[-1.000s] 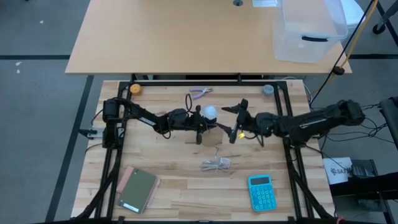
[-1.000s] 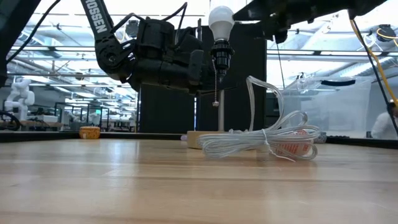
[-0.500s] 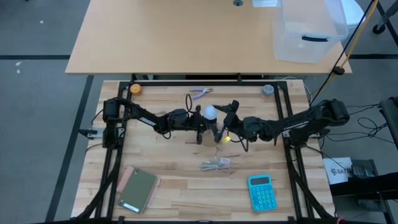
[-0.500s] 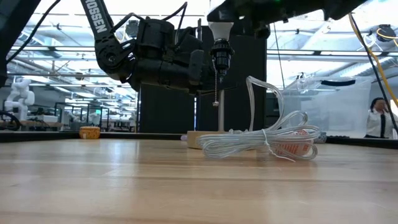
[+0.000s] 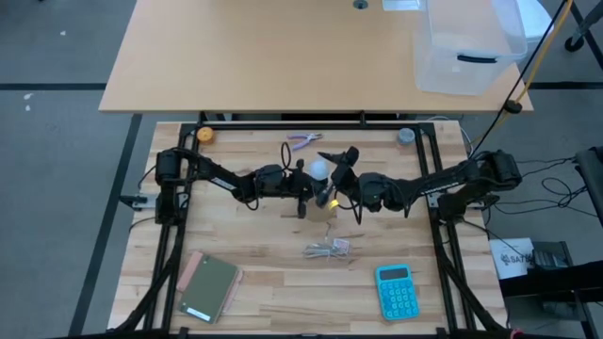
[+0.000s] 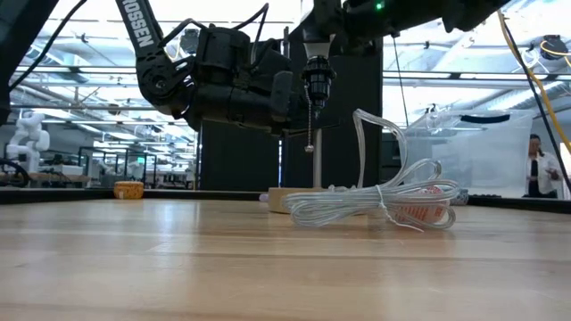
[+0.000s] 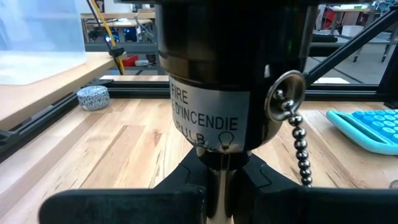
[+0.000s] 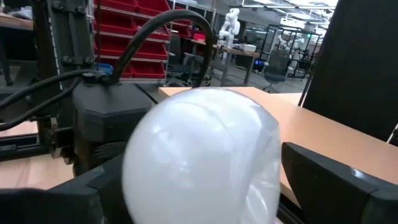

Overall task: Screw lightbulb
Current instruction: Remove the light bulb from the brown lamp

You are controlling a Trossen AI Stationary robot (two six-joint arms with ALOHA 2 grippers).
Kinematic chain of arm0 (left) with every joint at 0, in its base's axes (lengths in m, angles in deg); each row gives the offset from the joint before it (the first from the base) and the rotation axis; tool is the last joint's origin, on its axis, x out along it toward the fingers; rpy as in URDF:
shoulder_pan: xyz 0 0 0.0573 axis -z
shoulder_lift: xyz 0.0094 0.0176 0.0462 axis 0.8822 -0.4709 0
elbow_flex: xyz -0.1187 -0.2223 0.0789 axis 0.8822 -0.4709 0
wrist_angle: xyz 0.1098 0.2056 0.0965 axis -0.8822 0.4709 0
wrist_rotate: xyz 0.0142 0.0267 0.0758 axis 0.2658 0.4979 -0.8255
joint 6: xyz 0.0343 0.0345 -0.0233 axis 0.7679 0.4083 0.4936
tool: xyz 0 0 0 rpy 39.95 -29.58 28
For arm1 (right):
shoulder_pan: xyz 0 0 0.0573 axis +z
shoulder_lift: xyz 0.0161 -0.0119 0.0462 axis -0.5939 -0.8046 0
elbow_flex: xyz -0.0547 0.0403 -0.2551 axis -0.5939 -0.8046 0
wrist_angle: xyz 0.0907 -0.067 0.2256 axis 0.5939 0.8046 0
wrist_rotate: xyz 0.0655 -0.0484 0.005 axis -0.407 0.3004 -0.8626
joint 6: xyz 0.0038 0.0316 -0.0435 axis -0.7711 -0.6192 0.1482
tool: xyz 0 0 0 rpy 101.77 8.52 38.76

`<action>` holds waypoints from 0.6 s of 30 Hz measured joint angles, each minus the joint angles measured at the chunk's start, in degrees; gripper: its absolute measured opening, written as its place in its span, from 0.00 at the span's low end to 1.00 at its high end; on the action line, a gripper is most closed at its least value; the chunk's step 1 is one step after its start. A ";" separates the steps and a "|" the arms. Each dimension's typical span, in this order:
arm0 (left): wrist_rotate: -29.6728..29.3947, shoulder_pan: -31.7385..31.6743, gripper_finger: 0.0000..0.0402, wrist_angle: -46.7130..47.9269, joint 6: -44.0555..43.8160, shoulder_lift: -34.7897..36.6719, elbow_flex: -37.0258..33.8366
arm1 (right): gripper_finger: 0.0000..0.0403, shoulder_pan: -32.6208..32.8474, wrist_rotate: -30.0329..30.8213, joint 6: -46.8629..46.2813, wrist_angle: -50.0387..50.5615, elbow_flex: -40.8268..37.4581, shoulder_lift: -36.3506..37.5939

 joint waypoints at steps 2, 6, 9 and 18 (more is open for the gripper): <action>0.04 0.00 0.08 0.01 0.00 0.00 0.00 | 0.79 -0.02 -0.04 -0.05 0.00 0.00 0.02; 0.14 0.00 0.08 0.01 -0.04 0.00 0.00 | 0.68 -0.02 -0.22 -0.26 0.14 0.00 0.02; 0.44 -0.02 0.08 0.01 -0.04 0.00 0.00 | 0.62 -0.02 -0.48 0.13 0.17 0.00 0.02; 2.29 -0.17 0.08 0.03 -0.08 0.00 -0.02 | 0.61 -2.99 -11.37 -0.11 2.60 -0.02 1.26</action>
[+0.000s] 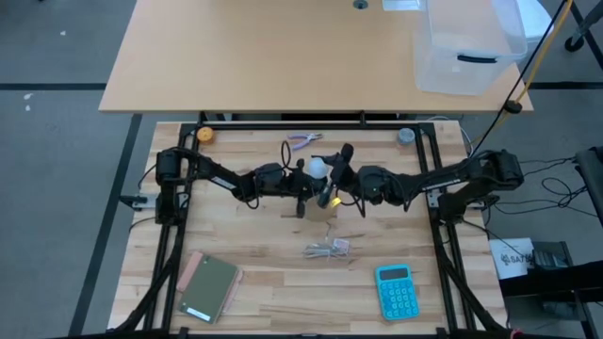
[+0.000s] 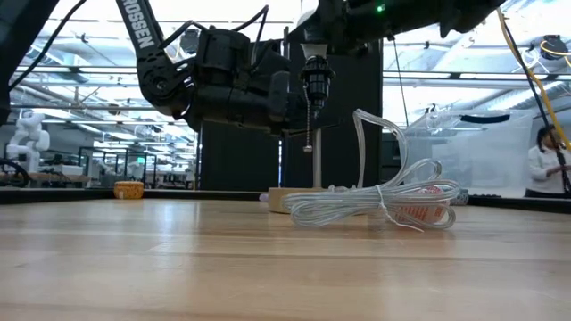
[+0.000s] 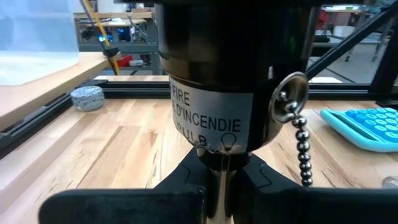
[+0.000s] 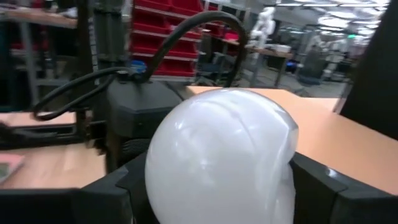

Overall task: Screw lightbulb
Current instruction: Remove the light bulb from the brown lamp

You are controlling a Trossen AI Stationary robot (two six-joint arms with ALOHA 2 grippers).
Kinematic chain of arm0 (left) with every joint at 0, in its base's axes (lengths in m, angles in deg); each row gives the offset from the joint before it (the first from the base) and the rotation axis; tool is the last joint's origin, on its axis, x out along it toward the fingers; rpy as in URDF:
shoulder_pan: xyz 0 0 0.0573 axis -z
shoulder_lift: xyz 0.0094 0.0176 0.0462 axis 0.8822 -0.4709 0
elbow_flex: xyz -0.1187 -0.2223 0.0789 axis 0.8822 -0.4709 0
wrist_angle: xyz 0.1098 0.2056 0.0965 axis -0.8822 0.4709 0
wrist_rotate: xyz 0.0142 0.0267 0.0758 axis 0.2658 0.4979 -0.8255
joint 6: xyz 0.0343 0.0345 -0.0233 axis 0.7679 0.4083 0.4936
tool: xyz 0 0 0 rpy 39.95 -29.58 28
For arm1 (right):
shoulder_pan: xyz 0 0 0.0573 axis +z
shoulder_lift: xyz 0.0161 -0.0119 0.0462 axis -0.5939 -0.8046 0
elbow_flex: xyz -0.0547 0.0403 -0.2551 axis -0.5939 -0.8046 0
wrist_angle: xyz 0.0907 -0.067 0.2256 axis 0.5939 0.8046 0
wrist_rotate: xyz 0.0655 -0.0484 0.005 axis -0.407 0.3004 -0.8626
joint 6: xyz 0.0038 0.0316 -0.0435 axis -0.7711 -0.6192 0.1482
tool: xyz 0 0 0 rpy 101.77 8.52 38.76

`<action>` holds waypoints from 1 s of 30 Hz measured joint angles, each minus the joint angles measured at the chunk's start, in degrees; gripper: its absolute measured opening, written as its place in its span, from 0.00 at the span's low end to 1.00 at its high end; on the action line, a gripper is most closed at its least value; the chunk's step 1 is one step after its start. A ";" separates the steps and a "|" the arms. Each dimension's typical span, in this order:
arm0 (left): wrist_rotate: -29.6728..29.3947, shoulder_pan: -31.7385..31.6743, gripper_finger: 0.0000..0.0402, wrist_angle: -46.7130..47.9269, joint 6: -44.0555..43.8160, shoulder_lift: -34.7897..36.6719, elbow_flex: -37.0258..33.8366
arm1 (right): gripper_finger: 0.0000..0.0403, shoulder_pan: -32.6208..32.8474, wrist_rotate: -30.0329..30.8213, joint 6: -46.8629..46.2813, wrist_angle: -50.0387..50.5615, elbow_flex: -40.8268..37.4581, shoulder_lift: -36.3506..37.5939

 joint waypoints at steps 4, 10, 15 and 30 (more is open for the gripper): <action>3.36 -0.09 0.08 -0.02 0.71 0.00 0.02 | 0.62 -2.45 -7.34 0.45 3.29 0.00 1.95; 5.05 -0.04 0.08 -0.02 1.33 -0.02 0.07 | 0.62 -6.61 -20.08 3.26 6.76 -0.02 3.96; 5.75 -0.04 0.08 -0.05 1.35 -0.02 0.09 | 0.62 -10.34 -30.69 5.76 6.77 0.00 3.78; 13.70 -0.42 0.08 0.04 2.35 -0.02 0.09 | 0.62 -16.87 -54.01 12.48 3.78 -0.09 3.55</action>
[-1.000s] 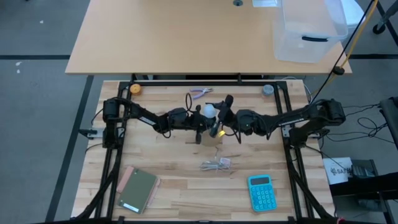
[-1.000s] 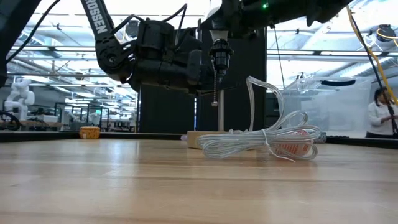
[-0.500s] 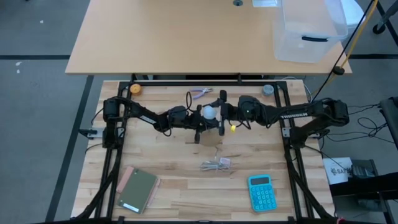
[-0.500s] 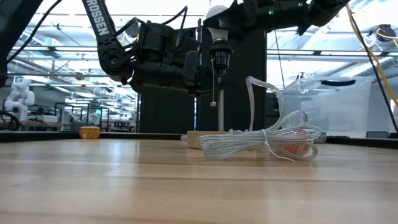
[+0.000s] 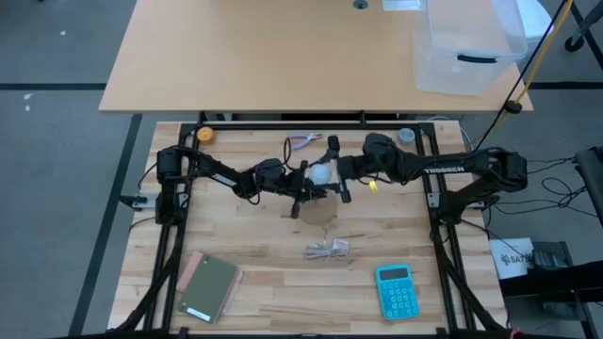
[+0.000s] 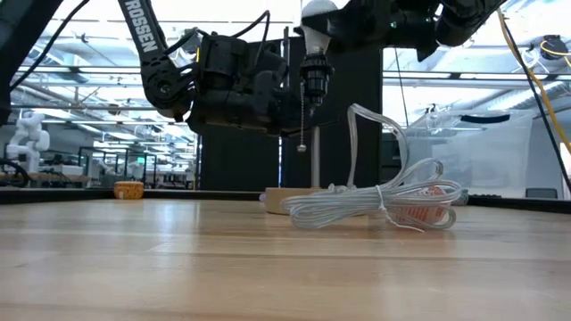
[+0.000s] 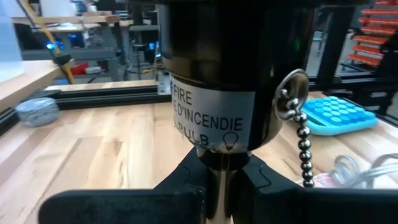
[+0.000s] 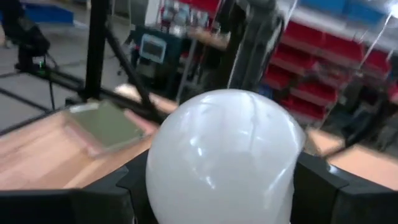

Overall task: Screw lightbulb
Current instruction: Remove the light bulb from the brown lamp

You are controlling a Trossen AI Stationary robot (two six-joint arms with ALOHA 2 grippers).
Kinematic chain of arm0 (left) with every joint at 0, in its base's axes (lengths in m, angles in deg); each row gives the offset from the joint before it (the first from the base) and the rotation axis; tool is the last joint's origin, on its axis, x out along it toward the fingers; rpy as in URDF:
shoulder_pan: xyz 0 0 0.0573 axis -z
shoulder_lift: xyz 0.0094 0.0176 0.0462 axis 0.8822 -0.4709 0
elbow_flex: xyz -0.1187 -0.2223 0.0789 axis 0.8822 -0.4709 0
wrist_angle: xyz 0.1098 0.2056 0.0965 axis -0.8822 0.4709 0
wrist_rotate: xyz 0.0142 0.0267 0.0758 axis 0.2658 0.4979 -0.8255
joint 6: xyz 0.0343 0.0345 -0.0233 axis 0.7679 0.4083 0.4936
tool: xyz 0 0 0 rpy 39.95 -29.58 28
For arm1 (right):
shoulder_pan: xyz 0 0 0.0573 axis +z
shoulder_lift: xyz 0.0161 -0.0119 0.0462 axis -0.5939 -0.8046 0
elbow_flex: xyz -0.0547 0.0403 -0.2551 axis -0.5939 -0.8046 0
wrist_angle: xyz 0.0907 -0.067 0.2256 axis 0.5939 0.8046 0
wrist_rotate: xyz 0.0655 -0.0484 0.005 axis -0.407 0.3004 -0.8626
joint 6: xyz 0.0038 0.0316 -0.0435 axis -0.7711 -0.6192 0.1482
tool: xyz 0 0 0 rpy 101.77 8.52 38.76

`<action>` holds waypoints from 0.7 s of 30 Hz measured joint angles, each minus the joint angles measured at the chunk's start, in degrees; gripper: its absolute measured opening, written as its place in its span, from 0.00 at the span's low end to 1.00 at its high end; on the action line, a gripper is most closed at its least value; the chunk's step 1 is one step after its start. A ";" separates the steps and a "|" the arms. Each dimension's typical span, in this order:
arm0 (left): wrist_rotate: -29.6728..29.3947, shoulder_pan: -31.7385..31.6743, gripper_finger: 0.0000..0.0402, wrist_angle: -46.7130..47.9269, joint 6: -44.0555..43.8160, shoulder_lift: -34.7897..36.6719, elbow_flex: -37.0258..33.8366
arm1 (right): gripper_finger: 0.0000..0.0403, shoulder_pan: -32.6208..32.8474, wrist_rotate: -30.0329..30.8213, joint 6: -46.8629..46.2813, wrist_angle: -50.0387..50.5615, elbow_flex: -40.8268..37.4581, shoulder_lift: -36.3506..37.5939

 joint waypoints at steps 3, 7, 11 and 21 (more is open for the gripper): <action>2.00 0.06 0.08 0.08 0.45 -0.02 0.00 | 0.62 -0.12 -0.41 0.76 -3.03 0.11 0.20; 3.13 0.17 0.08 0.21 0.40 -0.02 0.00 | 0.62 -0.10 -2.14 0.63 -5.88 0.07 0.05; 2.56 0.17 0.08 0.33 0.27 -0.02 0.00 | 0.62 -0.47 -0.22 0.17 -6.44 0.09 0.15; -0.06 0.48 0.08 -0.29 -1.33 -0.02 -0.11 | 0.62 -2.38 16.97 1.44 4.33 0.07 3.30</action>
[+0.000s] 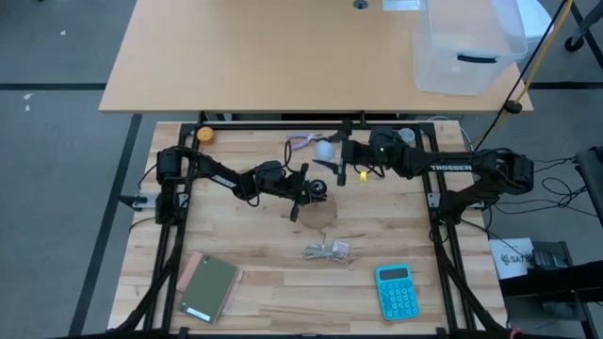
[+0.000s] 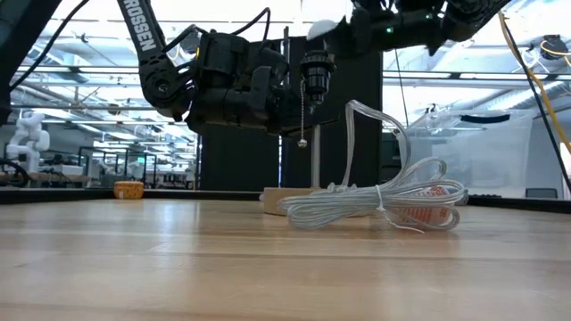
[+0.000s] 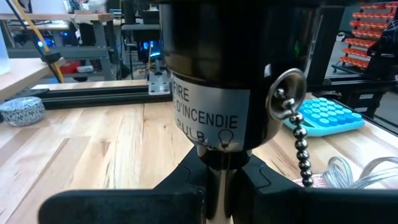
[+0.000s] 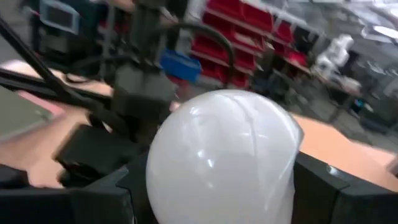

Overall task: Screw lightbulb
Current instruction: Remove the light bulb from the brown lamp

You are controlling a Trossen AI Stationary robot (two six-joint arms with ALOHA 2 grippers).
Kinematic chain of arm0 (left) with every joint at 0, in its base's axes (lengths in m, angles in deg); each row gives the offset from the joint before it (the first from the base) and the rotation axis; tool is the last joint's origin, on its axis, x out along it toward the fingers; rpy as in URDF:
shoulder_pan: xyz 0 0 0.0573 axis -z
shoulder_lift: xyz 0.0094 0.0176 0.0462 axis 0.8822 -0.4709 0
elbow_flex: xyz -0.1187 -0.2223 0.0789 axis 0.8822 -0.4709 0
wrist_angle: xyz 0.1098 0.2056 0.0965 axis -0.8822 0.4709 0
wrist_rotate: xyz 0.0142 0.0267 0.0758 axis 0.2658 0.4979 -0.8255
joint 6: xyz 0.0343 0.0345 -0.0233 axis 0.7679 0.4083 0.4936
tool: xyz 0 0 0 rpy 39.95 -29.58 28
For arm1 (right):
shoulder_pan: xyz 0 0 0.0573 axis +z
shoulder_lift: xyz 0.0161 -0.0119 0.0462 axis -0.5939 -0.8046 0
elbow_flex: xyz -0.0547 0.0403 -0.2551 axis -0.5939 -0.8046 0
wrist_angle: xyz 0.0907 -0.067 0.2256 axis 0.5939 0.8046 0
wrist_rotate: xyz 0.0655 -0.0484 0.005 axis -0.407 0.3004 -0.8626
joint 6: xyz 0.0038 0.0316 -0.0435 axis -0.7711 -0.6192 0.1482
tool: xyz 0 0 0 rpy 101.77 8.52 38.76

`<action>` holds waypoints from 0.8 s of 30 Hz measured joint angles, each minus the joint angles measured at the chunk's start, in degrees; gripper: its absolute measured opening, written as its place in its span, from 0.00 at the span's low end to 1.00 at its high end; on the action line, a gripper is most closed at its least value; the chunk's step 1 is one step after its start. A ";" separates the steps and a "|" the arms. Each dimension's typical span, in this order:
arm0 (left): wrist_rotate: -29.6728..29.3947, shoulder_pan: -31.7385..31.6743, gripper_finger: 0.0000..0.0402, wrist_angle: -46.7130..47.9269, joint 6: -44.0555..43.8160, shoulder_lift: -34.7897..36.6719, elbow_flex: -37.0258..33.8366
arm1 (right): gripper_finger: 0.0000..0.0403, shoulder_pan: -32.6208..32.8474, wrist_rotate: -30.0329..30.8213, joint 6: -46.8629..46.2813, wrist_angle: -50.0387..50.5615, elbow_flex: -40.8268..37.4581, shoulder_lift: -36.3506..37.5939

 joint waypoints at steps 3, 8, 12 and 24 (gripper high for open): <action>-0.53 0.04 0.08 -0.33 -0.12 -0.02 -0.02 | 0.62 0.06 3.33 -0.06 4.81 0.02 1.77; -1.66 0.03 0.08 -0.88 -0.90 -0.04 -0.07 | 0.62 0.04 7.80 -1.98 13.05 0.02 5.29; -2.64 0.02 0.18 -0.60 -2.33 -0.18 -0.19 | 0.62 0.07 8.00 -5.45 19.50 0.02 7.00; -3.91 -0.77 0.61 8.84 -4.02 4.76 -0.08 | 0.62 1.98 7.71 -12.12 35.40 -0.02 6.88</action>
